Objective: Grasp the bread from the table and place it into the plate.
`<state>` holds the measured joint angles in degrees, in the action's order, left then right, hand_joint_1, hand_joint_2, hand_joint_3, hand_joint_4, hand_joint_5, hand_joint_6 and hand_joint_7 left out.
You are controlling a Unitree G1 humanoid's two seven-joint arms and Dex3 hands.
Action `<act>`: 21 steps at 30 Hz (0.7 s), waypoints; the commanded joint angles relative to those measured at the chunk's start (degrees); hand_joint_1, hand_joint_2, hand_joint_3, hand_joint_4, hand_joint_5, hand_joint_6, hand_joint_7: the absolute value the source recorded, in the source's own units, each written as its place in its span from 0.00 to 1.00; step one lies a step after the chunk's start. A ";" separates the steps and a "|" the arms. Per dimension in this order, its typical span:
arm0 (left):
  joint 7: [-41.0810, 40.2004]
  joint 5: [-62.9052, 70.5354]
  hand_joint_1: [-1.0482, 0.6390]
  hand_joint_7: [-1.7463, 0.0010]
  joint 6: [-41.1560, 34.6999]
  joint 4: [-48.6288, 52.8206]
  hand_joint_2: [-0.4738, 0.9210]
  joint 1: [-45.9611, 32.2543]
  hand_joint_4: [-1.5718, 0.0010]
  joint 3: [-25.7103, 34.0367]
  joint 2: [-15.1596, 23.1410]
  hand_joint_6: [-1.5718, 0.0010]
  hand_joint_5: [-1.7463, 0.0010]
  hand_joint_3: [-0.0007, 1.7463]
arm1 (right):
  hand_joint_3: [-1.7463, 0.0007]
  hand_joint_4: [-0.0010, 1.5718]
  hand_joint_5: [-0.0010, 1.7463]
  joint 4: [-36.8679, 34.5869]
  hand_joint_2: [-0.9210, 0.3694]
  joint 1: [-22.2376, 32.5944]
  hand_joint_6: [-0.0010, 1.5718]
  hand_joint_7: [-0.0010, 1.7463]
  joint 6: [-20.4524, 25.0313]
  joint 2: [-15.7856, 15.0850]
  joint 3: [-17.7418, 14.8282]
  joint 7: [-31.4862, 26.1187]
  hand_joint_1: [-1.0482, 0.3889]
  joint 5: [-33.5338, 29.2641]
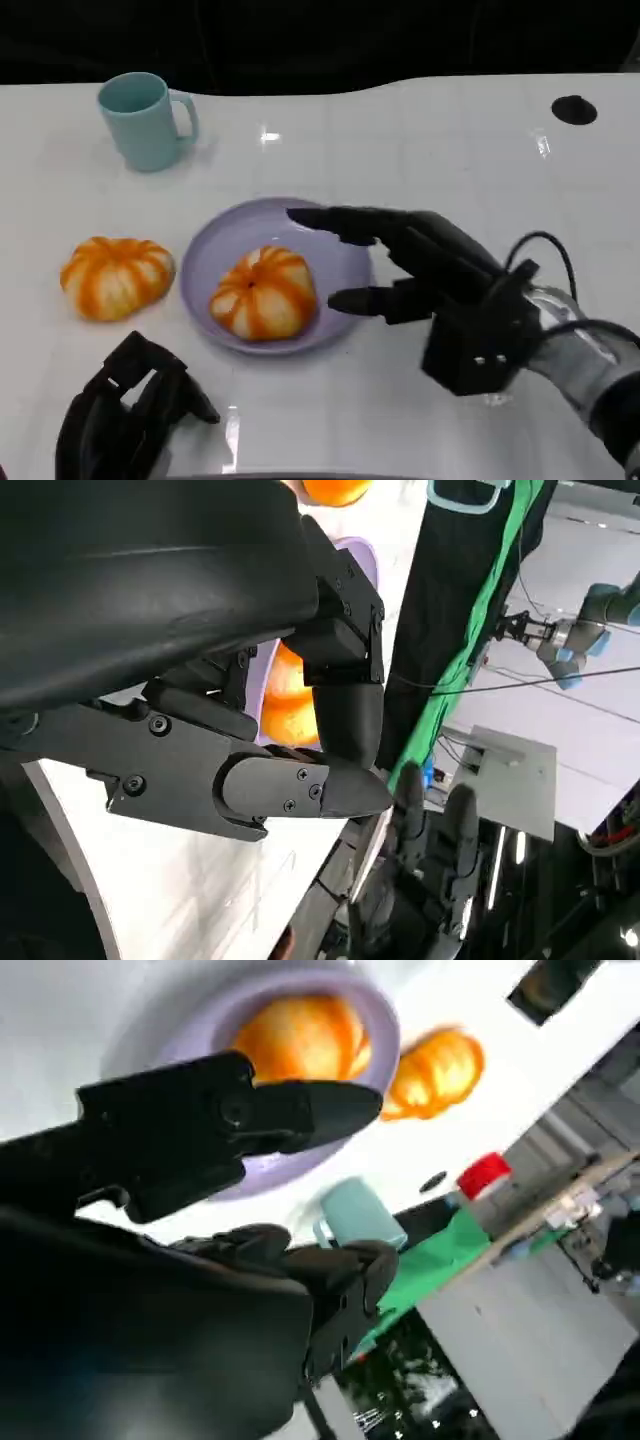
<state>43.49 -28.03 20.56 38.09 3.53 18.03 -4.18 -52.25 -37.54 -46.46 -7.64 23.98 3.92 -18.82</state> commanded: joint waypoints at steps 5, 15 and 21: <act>-0.90 -0.32 0.28 0.15 -1.54 -1.19 1.00 -0.18 0.60 -0.18 0.50 0.66 0.00 0.13 | 0.78 0.28 0.06 9.09 0.00 11.29 0.24 0.03 1.40 -2.55 -8.58 19.20 0.29 19.72; -0.75 -0.19 0.28 0.15 -1.07 -1.93 1.00 -0.79 0.60 -0.22 0.19 0.66 0.00 0.13 | 0.78 0.26 0.59 17.95 0.00 22.68 0.42 0.16 16.17 1.29 -20.52 39.13 0.33 44.97; -1.05 0.08 0.28 0.14 -1.29 -3.08 1.00 -1.62 0.60 -0.46 0.26 0.66 0.00 0.13 | 0.75 0.22 0.86 24.32 0.00 28.31 0.32 0.55 27.43 1.10 -24.52 40.32 0.33 48.28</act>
<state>43.09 -27.96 19.02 36.20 2.97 17.57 -4.65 -30.98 -11.53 -23.32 -6.06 1.15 43.80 27.82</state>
